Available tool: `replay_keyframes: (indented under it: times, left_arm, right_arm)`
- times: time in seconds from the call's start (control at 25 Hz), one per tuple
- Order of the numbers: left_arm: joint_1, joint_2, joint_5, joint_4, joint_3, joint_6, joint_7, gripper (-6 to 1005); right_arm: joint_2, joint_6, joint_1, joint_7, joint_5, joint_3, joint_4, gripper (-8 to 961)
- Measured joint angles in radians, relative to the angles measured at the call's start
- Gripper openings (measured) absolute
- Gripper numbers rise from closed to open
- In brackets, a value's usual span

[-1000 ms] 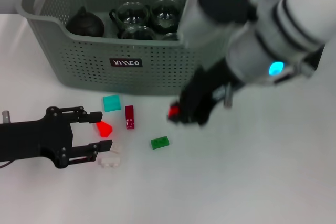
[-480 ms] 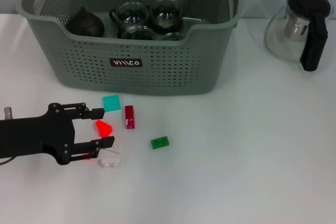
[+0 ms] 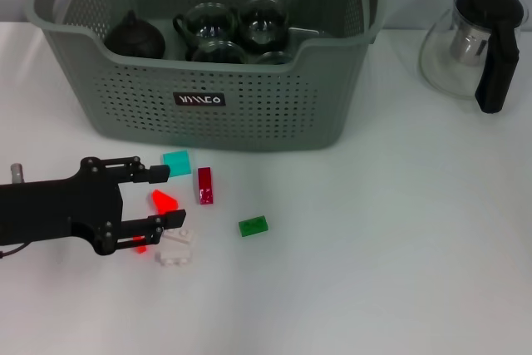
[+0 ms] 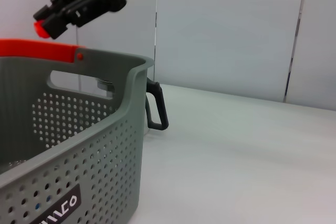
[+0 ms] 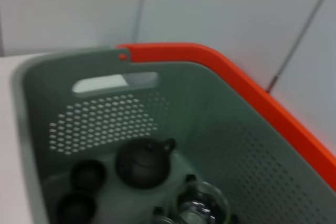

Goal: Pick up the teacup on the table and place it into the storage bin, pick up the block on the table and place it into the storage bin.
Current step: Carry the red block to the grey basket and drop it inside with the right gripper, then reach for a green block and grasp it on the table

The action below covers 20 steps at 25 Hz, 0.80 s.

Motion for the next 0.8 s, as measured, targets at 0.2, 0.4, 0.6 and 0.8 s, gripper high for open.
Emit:
replay_keyframes:
  times: [0.2,0.4,0.6,0.8]
  left_arm:
    - [0.000,0.000,0.000,-0.001,0.000,0.000,0.000,648]
    - [-0.001,0.000,0.000,-0.002,0.000,0.001,0.000,649]
    - [0.001,0.000,0.000,-0.002,0.000,0.001,0.000,649]
    - [0.004,0.000,0.000,-0.002,-0.002,0.002,0.004,649]
  right_arm:
    - [0.005,0.026,-0.009,0.005,-0.024,0.000,0.011,230]
    - [0.010,0.042,-0.015,0.006,-0.052,0.001,0.023,274]
    - [0.028,0.047,-0.053,-0.002,-0.062,-0.009,-0.035,475]
    - [0.031,-0.013,-0.156,-0.006,0.044,-0.077,-0.215,582]
